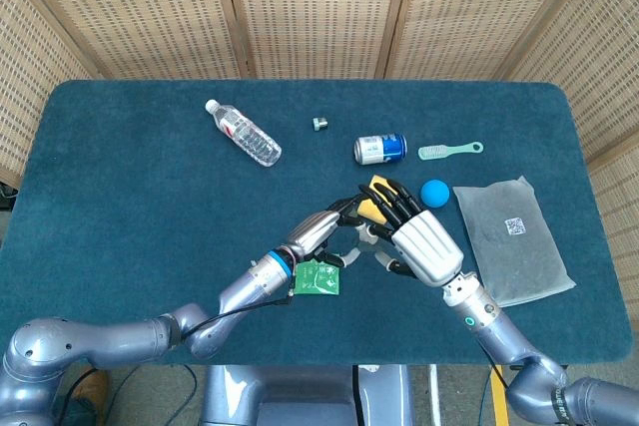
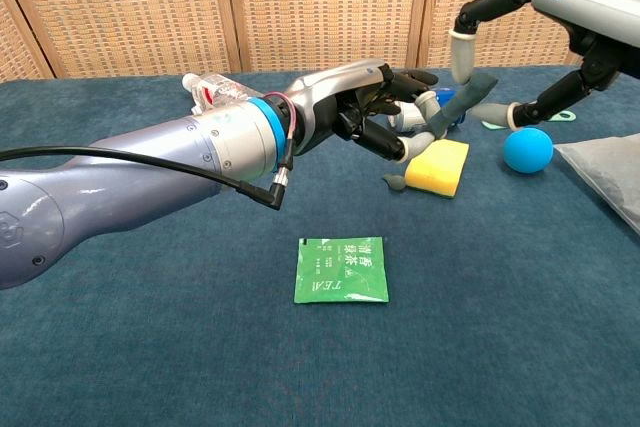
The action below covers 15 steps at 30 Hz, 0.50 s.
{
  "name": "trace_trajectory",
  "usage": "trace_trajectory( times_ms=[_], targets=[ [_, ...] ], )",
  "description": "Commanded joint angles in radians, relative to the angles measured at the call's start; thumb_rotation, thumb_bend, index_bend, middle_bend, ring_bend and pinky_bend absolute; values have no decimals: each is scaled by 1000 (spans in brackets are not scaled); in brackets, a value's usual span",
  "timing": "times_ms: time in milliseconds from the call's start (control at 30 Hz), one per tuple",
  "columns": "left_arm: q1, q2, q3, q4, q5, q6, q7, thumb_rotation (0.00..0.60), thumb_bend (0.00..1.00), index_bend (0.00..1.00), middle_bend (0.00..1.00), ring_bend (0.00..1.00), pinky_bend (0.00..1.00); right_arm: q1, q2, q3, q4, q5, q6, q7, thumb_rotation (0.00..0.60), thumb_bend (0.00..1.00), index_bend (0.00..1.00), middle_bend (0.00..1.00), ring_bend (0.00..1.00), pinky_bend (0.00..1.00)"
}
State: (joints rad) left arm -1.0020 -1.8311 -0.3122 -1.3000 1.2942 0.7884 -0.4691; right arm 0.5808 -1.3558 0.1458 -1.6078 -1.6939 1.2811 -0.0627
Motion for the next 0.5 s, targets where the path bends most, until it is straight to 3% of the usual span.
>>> trace_trajectory(
  times_ms=[33, 500],
  targets=[
    [1, 0, 0, -1, -1, 1, -1, 600, 524, 822, 0, 0, 0, 2, 1, -2, -6, -2, 1, 0, 600, 427, 565, 85, 0, 0],
    [3, 15, 4, -28, 1, 3, -1, 600, 524, 823, 0, 0, 0, 7, 0, -8, -9, -7, 4, -49, 600, 496, 569, 86, 0, 0]
  ],
)
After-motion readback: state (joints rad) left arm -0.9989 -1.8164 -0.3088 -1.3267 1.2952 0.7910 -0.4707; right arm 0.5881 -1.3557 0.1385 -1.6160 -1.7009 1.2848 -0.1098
